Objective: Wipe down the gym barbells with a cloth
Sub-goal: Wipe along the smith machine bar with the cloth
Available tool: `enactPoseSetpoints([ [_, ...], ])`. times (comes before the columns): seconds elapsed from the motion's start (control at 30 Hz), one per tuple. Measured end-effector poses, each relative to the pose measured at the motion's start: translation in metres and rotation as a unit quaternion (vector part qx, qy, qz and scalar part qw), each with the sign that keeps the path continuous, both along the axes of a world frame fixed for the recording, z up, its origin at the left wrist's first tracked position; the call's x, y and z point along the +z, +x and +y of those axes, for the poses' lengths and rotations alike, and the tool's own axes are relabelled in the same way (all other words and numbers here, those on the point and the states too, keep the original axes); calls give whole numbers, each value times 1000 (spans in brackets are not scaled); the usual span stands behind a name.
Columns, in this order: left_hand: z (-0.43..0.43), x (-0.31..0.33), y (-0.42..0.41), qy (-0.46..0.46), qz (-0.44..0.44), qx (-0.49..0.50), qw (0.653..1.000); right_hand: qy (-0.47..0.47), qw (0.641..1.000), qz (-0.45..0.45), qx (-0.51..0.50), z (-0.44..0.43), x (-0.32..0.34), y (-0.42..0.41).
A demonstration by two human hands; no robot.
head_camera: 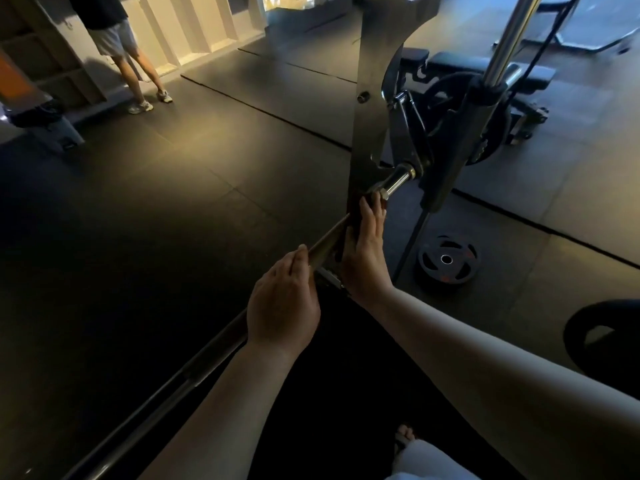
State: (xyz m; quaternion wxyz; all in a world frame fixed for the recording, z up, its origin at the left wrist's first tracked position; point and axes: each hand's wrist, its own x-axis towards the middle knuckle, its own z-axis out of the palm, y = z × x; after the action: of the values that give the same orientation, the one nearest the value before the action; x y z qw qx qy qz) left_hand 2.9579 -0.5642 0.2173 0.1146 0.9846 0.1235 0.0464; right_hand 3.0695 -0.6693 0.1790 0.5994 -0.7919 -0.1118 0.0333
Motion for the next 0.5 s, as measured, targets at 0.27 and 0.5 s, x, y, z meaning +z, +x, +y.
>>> enactPoseSetpoints([
  [0.27, -7, 10, 37, -17, 19, -21, 999, 110, 991, 78, 24, 12, 0, -31],
  [0.5, -8, 10, 65, -48, 39, -40, 997, 154, 976, 97, -117, -10, 13, 70],
])
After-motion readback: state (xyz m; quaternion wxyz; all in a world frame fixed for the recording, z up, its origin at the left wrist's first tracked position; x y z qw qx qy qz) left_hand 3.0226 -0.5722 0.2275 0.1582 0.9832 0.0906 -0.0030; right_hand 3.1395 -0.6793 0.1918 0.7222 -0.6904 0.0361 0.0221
